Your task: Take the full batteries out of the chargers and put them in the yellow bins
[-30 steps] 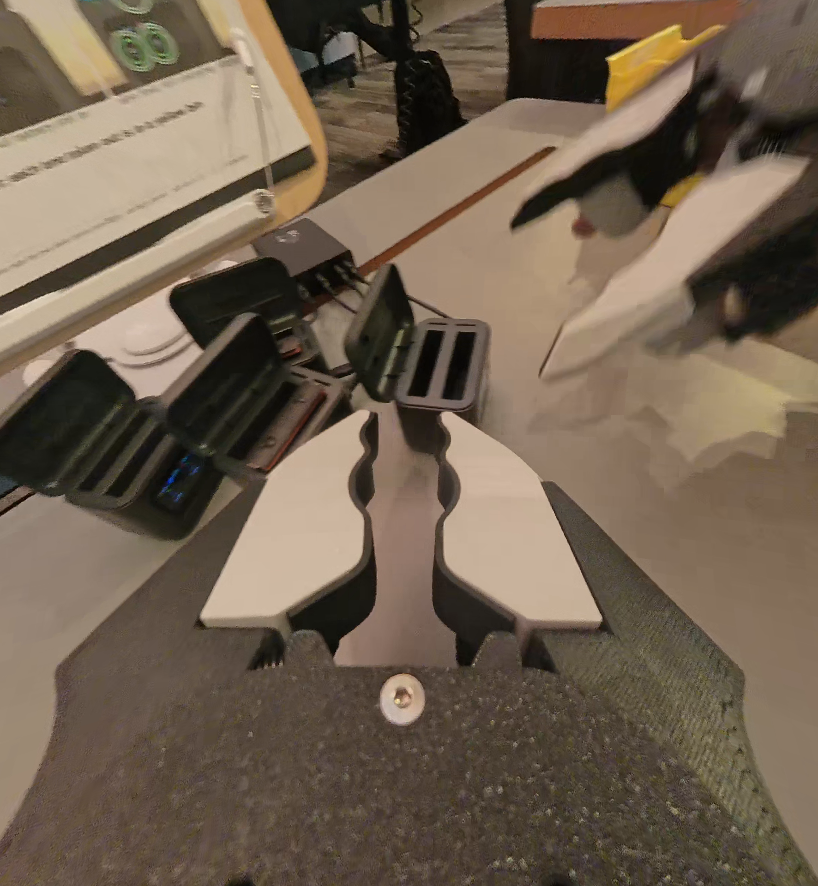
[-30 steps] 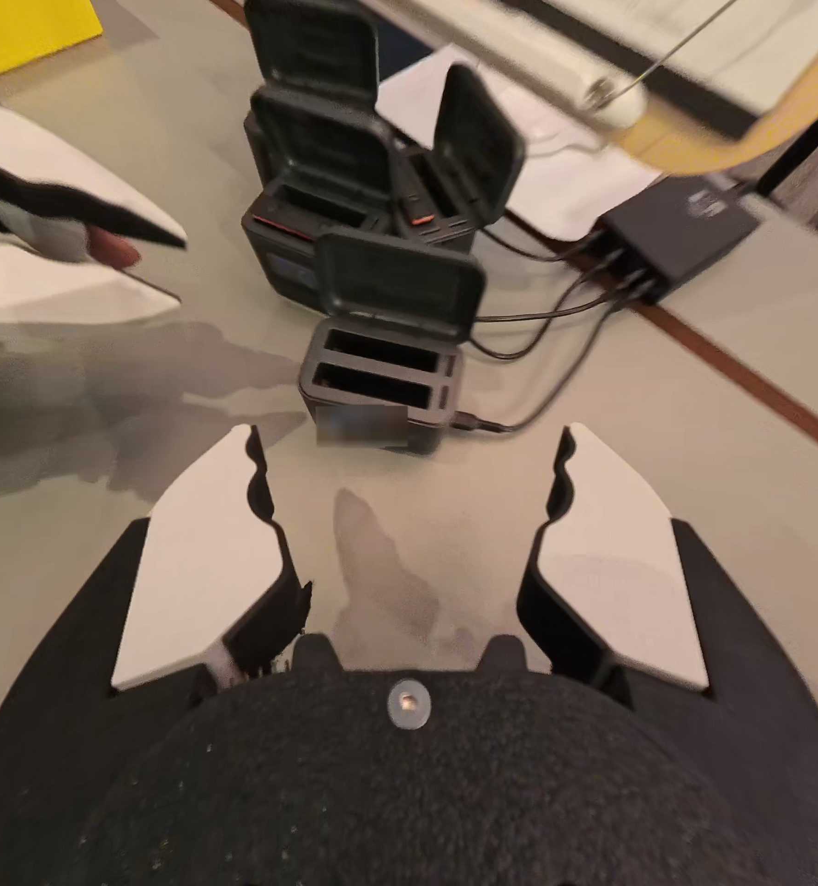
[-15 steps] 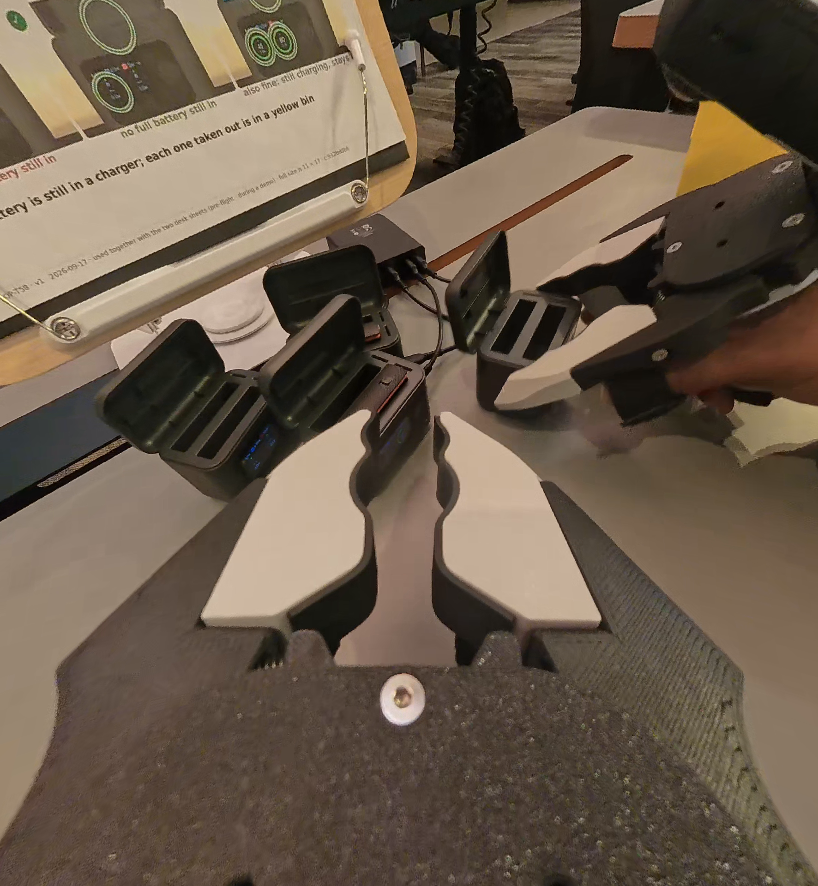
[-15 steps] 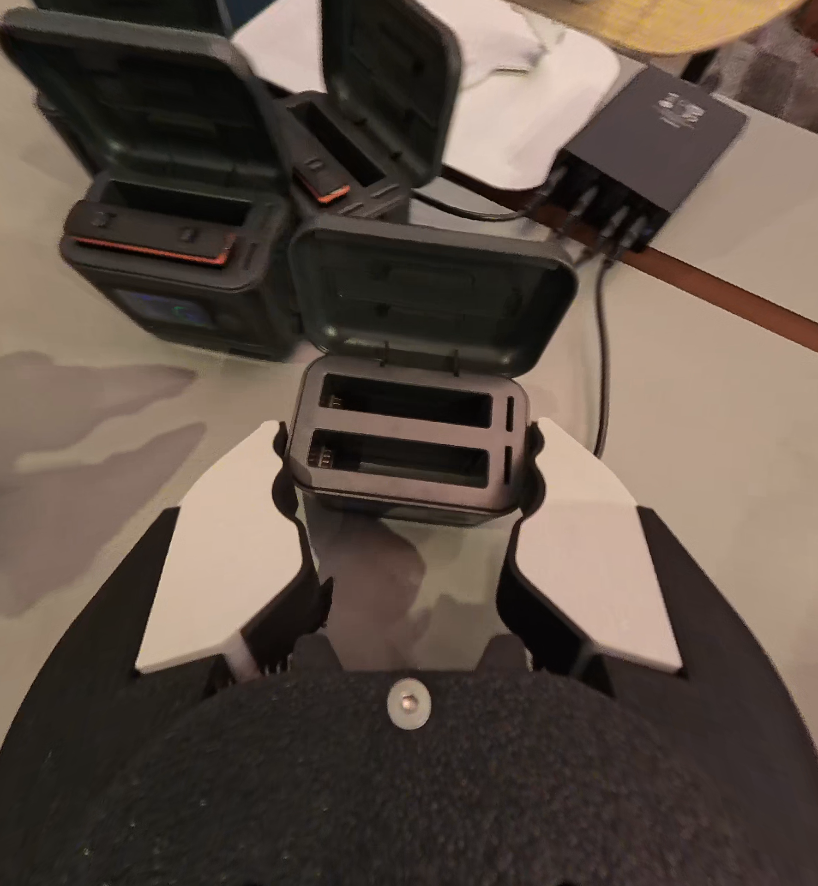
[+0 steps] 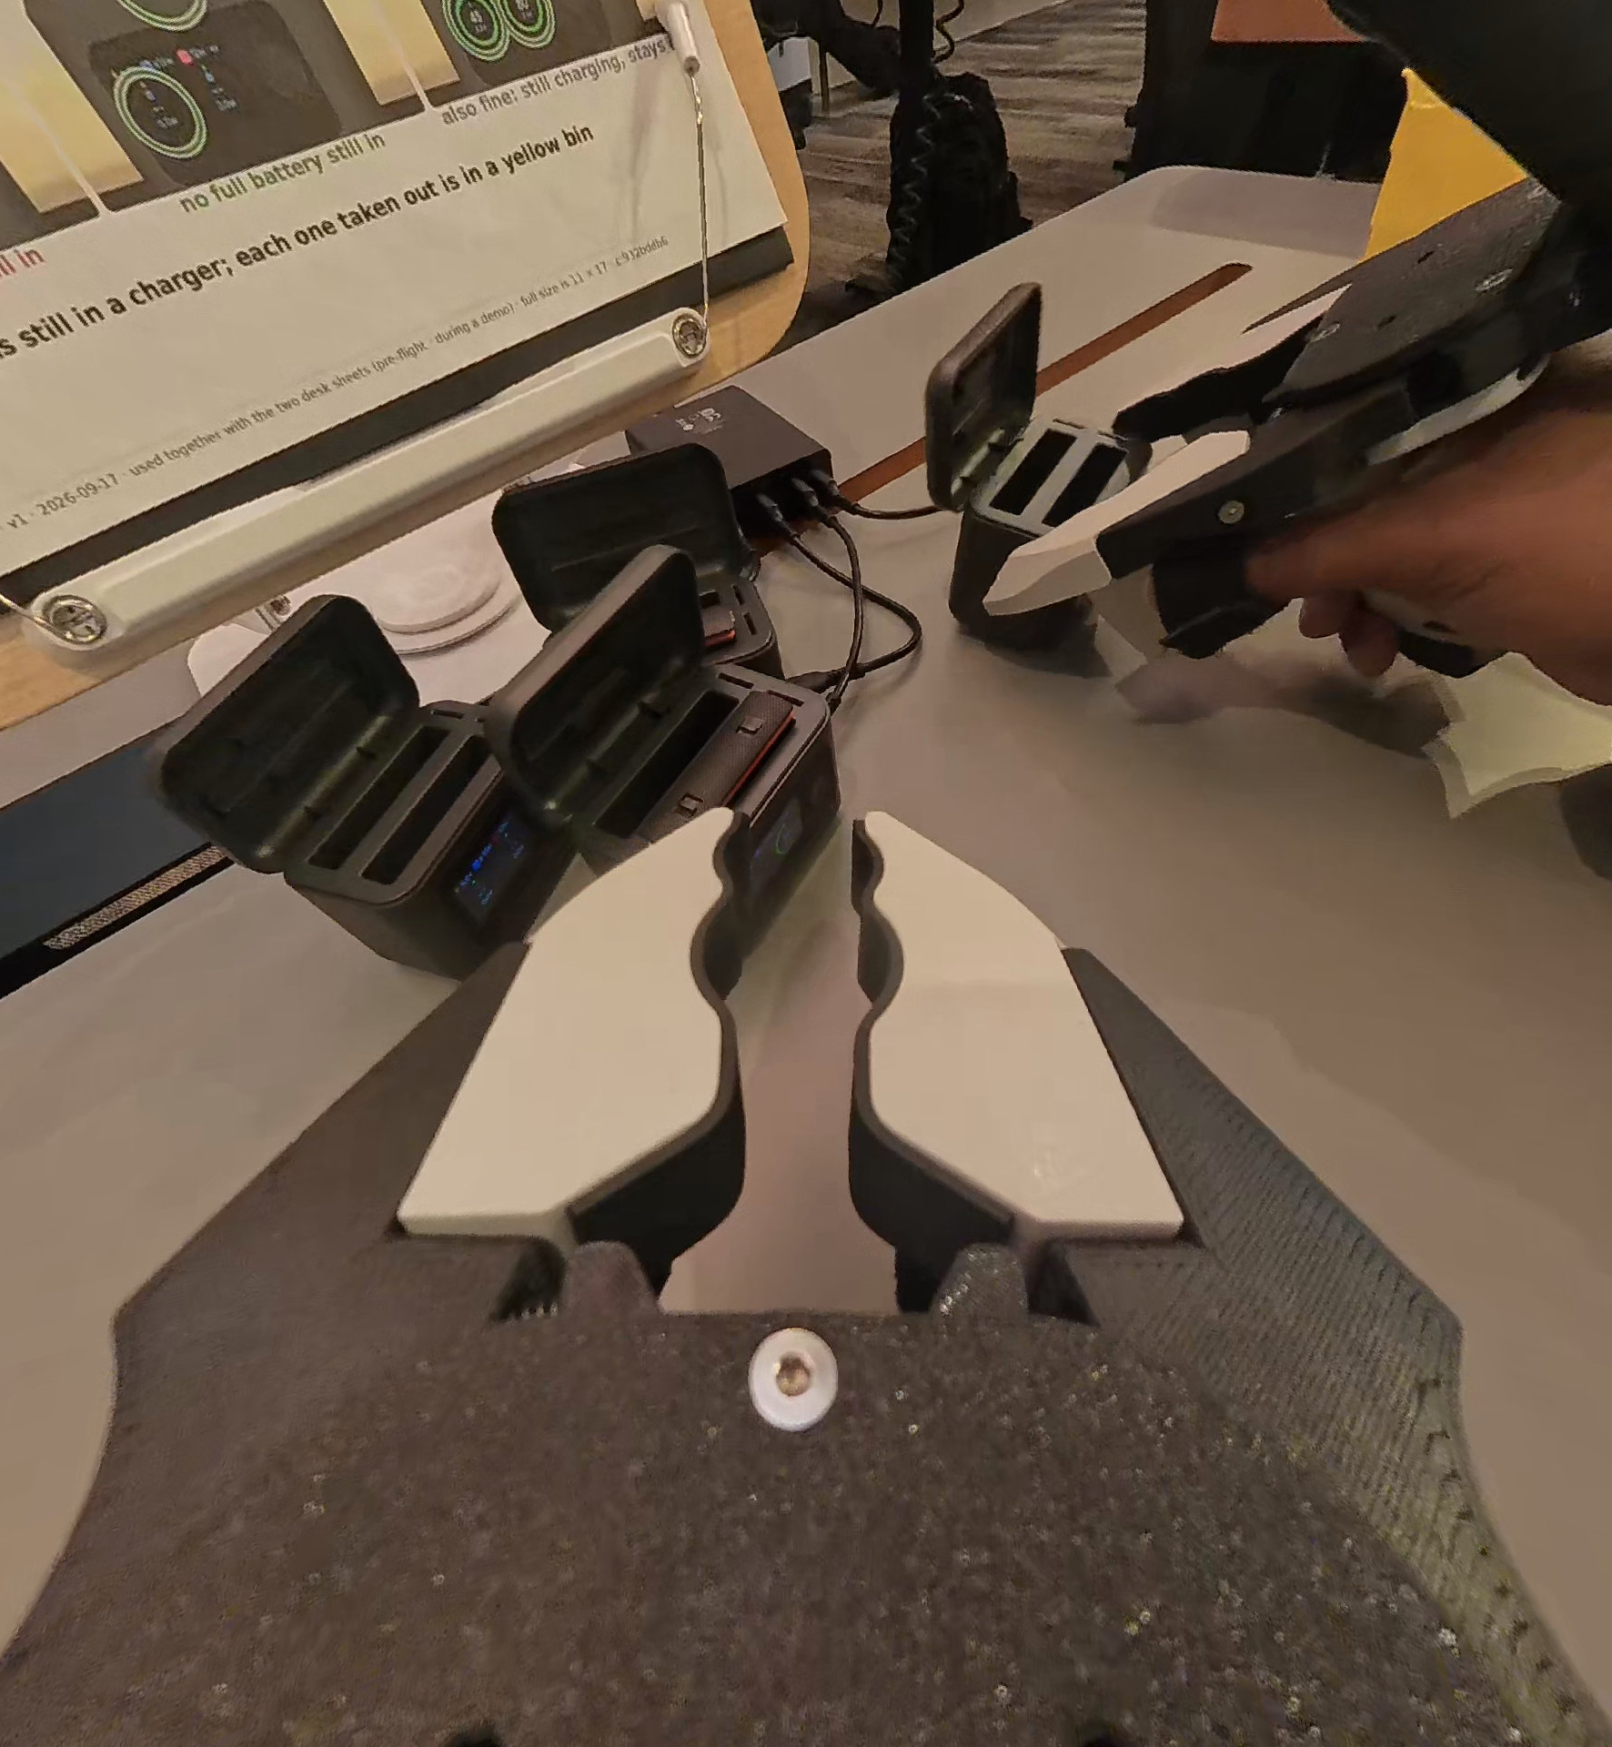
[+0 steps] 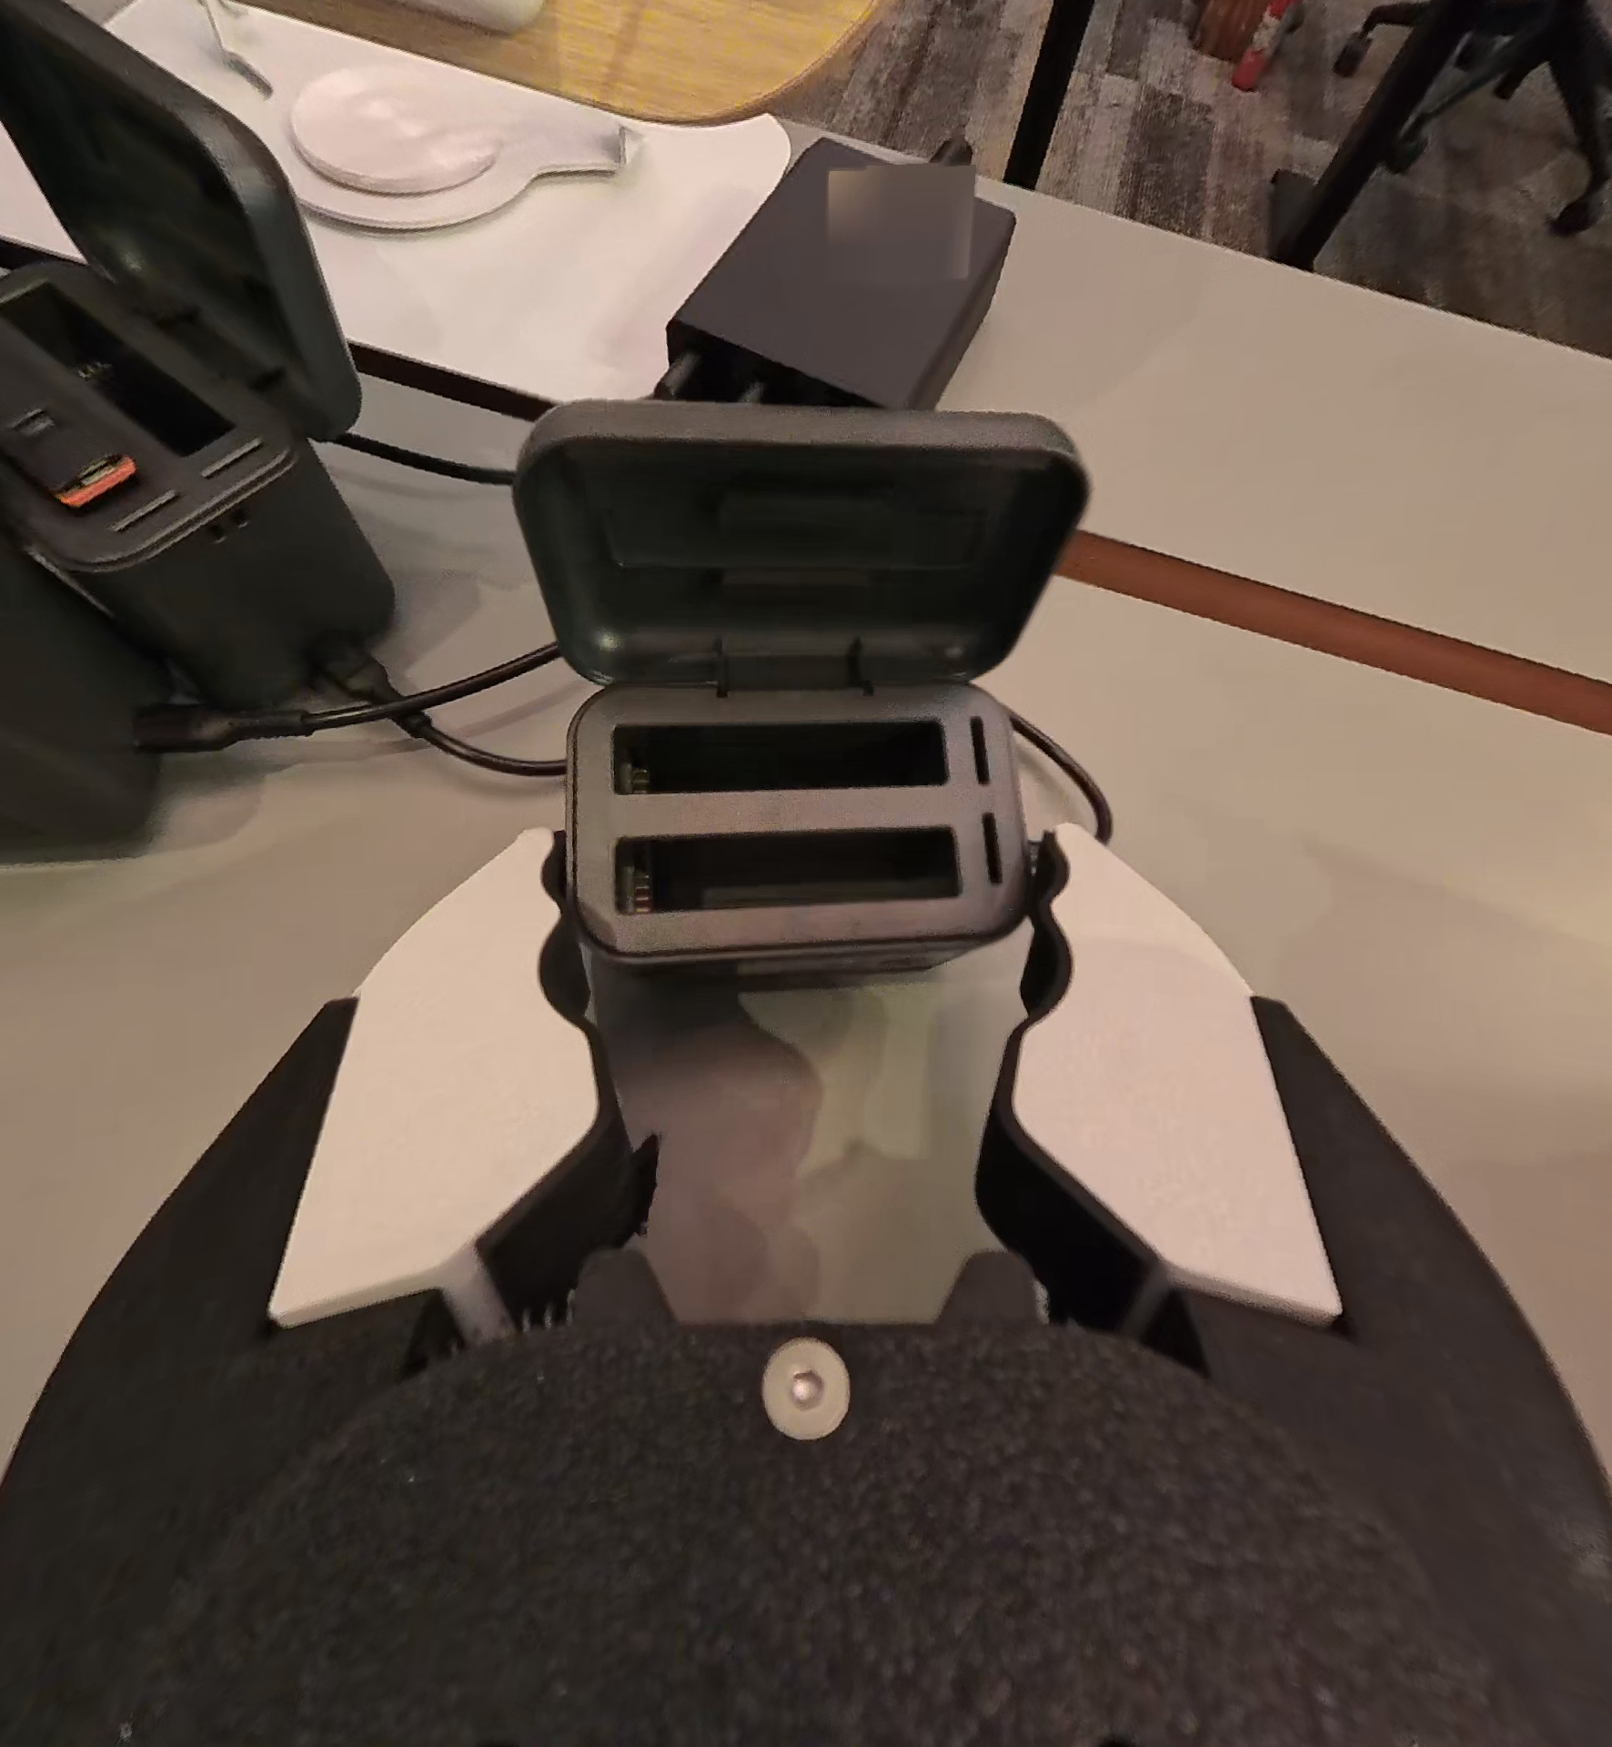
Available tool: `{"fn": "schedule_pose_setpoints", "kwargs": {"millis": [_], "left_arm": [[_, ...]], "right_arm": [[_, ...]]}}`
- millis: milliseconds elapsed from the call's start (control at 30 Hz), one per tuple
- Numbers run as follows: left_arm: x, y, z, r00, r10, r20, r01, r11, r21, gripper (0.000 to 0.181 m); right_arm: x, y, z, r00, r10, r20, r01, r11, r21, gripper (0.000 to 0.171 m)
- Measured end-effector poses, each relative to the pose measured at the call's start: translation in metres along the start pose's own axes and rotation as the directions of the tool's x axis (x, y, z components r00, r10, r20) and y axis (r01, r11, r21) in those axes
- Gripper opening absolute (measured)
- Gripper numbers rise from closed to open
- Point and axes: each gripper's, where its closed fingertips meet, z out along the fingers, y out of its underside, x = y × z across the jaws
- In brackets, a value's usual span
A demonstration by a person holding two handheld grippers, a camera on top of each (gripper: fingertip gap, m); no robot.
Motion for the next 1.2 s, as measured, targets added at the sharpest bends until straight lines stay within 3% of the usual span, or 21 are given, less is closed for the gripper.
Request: {"fn": "schedule_pose_setpoints", "kwargs": {"millis": [267,467,700,867,1000,1133,1200], "left_arm": [[-0.001,0.001,0.001,1.0,-0.002,-0.001,0.002,1.0,-0.004,0.02],[-0.004,0.0,-0.001,1.0,-0.006,0.003,0.006,1.0,0.0,0.02],[-0.018,0.001,-0.003,0.998,-0.022,0.052,0.022,1.0,0.002,0.019],[-0.044,0.006,-0.006,0.989,-0.057,0.136,0.056,0.998,0.005,0.018],[-0.069,0.015,-0.01,0.974,-0.098,0.205,0.1,0.995,0.003,0.019],[-0.087,0.023,-0.012,0.963,-0.123,0.239,0.126,0.992,0.0,0.025],[-0.093,0.029,-0.01,0.962,-0.133,0.239,0.141,0.99,-0.016,0.031]], "right_arm": [[-0.008,-0.016,-0.019,0.997,-0.038,0.064,0.032,0.995,0.098,0.097],[-0.027,-0.029,-0.045,0.947,-0.208,0.244,0.161,0.967,0.198,0.094],[-0.114,-0.032,-0.059,0.88,-0.275,0.388,0.192,0.952,0.238,0.097],[-0.159,-0.018,-0.028,0.919,-0.247,0.306,0.212,0.967,0.144,0.104],[-0.174,-0.029,-0.007,0.958,-0.194,0.212,0.172,0.978,0.116,0.105],[-0.176,-0.035,0.003,0.975,-0.151,0.161,0.137,0.986,0.093,0.089],[-0.175,-0.033,0.002,0.975,-0.146,0.168,0.132,0.987,0.088,0.088]]}}
